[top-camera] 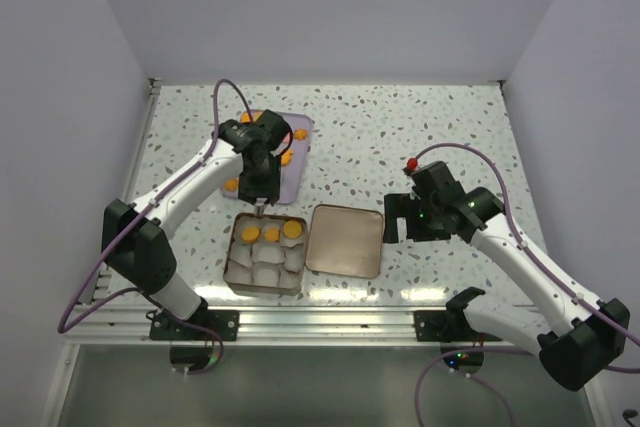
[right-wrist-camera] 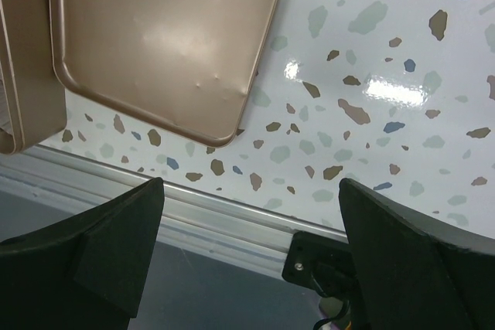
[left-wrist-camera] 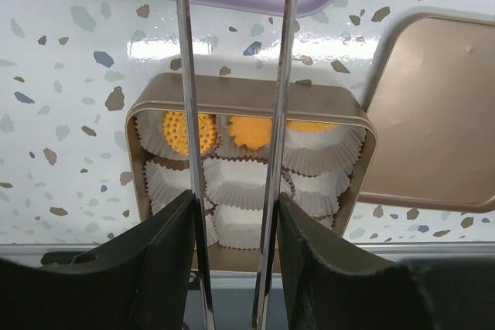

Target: Pack the cookies

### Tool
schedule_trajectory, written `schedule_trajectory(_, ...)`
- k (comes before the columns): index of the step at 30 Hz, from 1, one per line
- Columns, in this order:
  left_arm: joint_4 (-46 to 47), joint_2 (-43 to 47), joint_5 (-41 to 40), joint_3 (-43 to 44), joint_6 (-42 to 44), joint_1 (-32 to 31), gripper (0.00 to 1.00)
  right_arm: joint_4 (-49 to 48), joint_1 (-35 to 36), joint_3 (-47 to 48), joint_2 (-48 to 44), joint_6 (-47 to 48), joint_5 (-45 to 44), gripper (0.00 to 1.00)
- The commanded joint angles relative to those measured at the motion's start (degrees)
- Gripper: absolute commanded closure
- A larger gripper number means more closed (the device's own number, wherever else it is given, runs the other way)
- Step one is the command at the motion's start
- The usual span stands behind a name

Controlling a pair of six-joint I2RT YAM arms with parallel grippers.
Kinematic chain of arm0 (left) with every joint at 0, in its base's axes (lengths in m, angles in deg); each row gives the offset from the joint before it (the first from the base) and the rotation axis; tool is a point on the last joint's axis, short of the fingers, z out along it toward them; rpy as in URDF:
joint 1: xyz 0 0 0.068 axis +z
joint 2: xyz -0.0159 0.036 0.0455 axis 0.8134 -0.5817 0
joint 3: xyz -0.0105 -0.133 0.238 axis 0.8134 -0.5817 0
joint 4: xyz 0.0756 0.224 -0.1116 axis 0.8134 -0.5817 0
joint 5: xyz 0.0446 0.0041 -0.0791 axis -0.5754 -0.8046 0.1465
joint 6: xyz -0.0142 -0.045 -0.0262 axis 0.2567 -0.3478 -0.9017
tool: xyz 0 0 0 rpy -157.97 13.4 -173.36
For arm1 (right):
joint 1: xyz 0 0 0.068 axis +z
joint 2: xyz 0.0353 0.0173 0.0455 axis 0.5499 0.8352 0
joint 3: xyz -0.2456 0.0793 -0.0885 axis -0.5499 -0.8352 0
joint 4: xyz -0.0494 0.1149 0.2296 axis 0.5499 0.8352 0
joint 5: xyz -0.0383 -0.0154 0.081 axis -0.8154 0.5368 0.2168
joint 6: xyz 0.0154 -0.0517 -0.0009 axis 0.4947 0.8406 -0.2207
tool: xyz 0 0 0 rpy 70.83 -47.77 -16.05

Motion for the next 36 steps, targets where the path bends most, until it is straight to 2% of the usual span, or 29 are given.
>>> schedule_trajectory(1, 2.20, 1.06, 0.30, -1.06, -2.10, 0.11, 0.52, 0.50, 0.20, 1.24, -0.07, 0.07, 0.44, 0.01)
schedule_trajectory(11, 3.69, 6.94, -1.11, -8.36, -3.16, 0.11, 0.60, 0.59, 0.28, 1.41, 1.33, 0.86, 2.02, 0.01)
schedule_trajectory(21, 2.55, 13.36, -1.81, -5.37, 1.67, 0.11, 0.67, 0.07, 0.20, 2.21, 2.83, 1.39, 3.17, 0.01)
schedule_trajectory(27, 3.07, 21.70, 1.69, -8.09, 4.48, 0.02, 0.78, -1.69, 0.11, 1.85, 4.67, 0.42, 4.22, 0.01)
schedule_trajectory(36, 3.34, 35.77, 7.86, -13.81, 7.03, 0.02, 0.80, -2.83, 0.20, 1.06, 6.17, -0.46, 4.40, 0.01)
